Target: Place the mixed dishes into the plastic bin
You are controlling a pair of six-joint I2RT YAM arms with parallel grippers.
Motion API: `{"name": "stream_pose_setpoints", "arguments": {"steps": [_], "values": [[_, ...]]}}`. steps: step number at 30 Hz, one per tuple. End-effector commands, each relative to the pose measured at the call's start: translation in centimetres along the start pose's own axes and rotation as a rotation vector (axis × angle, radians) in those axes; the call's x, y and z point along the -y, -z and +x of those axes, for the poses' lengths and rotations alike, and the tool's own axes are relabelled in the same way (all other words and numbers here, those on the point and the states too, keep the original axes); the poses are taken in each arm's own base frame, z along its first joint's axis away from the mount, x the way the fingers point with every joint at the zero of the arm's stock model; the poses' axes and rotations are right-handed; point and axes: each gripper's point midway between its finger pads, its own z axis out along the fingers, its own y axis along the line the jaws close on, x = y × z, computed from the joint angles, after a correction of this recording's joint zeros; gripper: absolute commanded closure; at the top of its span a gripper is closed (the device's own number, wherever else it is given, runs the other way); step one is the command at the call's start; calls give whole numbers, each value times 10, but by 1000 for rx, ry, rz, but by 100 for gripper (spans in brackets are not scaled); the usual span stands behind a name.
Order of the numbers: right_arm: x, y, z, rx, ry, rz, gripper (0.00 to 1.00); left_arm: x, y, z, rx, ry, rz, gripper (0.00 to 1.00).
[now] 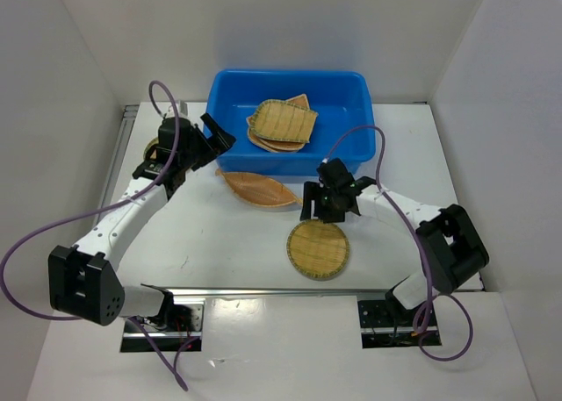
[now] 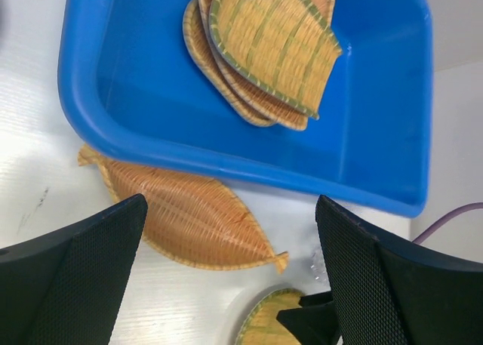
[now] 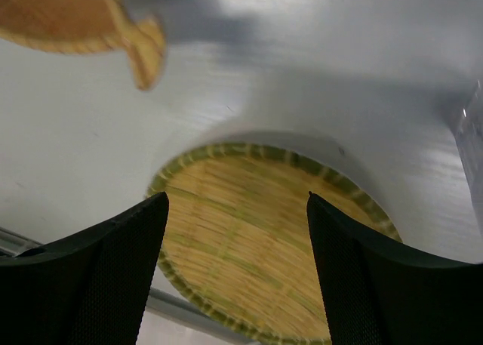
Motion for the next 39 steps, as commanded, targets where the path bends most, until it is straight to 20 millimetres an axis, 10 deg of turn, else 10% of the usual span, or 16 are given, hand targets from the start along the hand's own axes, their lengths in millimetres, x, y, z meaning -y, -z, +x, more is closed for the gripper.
{"name": "stream_pose_setpoints", "arguments": {"steps": [1,9,16,22,39], "values": [[15,16,22,-41,27,50,21,13,2,-12,24,-84,11,1],[1,38,9,28,13,-8,21,-77,31,-63,346,337,-328,11],[-7,57,3,82,8,-57,21,-155,-29,-48,285,596,-510,11],[-10,73,2,117,2,-82,21,-212,-36,-47,325,686,-666,11],[-8,82,0,137,2,-72,21,-277,-66,-22,383,771,-813,16]]}}
